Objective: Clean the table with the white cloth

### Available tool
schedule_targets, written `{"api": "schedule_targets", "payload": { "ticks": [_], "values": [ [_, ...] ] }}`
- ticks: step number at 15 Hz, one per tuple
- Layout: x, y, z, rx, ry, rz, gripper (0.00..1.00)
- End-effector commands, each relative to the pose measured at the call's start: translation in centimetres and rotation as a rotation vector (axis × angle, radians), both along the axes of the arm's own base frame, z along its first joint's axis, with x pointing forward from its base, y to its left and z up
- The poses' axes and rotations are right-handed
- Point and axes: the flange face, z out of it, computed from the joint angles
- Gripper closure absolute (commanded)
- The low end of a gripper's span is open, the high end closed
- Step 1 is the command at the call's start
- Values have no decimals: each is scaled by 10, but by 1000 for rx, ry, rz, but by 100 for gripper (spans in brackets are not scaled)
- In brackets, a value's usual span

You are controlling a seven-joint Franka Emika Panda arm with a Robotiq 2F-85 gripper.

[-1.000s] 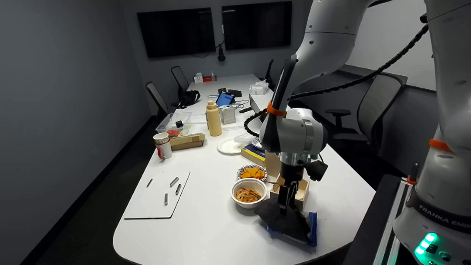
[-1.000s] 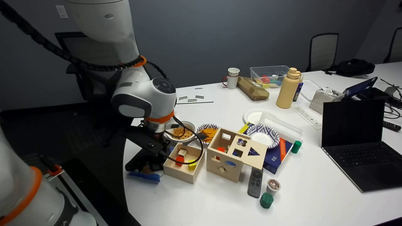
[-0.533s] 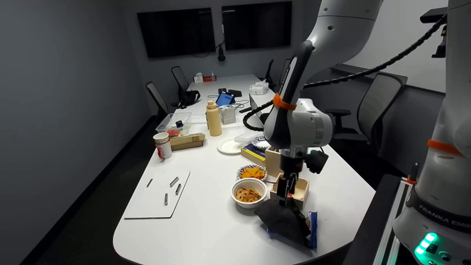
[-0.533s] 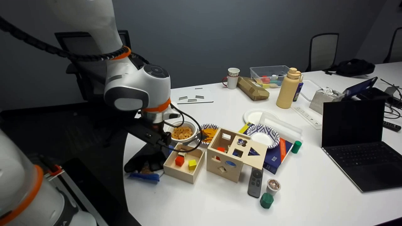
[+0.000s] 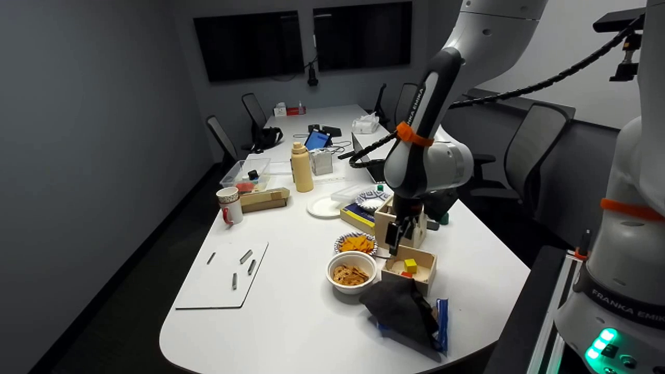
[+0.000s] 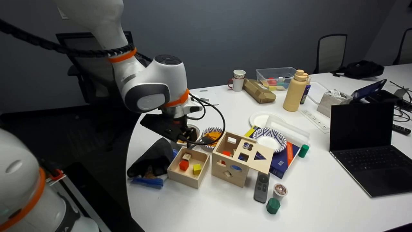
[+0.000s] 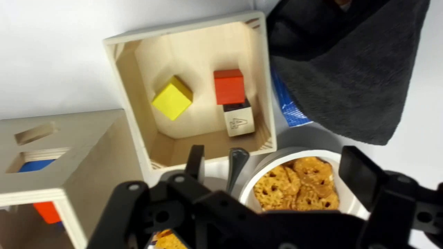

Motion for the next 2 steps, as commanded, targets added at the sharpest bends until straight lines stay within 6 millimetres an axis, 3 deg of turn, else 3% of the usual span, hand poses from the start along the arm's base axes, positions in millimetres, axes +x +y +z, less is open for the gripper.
{"api": "schedule_targets", "payload": {
  "ticks": [1, 2],
  "values": [
    [4, -15, 13, -29, 1, -36, 0],
    [5, -18, 18, -29, 2, -35, 0]
  ]
}}
